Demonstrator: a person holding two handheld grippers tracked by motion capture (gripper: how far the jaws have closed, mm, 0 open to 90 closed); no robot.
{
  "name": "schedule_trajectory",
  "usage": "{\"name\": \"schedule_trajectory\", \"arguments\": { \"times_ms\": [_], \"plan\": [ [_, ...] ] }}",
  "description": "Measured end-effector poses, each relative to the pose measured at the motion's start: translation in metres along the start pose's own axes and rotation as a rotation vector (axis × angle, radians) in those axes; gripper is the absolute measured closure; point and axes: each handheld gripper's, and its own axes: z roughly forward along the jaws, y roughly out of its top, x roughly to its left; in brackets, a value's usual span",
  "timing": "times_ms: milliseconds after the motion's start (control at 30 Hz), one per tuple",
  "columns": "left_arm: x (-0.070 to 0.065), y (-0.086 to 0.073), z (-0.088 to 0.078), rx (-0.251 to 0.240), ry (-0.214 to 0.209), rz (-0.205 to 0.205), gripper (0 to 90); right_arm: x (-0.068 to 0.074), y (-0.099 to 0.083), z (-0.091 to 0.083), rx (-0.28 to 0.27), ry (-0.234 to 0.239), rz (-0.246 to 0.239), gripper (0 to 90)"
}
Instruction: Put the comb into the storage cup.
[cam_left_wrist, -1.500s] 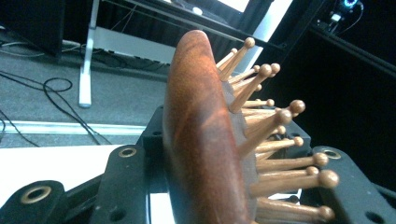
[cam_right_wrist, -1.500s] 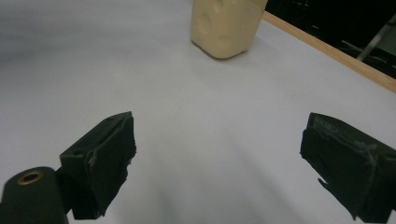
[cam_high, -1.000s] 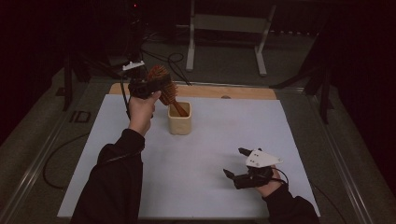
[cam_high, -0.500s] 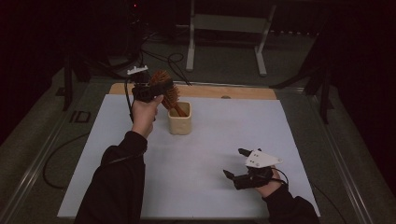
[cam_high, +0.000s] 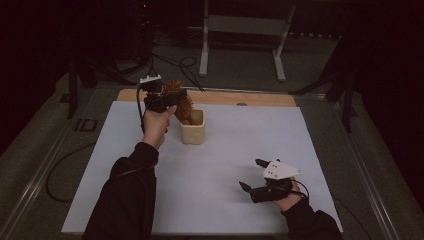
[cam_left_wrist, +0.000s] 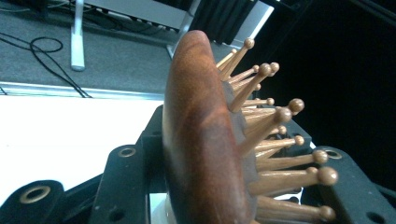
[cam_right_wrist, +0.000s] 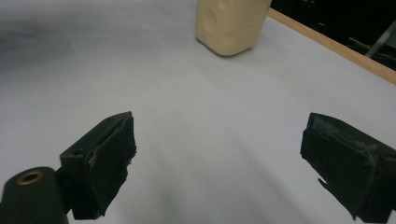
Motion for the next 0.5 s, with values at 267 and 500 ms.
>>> {"name": "schedule_trajectory", "arguments": {
  "times_ms": [267, 500],
  "plan": [
    [0.0029, -0.0030, 0.0036, 0.006, -0.005, -0.014, 50.8, -0.0001, -0.0003, 0.0004, 0.001, 0.002, 0.004, 9.6],
    [-0.0004, -0.0025, 0.0029, 0.027, 0.006, 0.012, 40.9, 0.0002, -0.0005, 0.0005, 0.005, 0.002, 0.003, 9.6]
  ]
}}
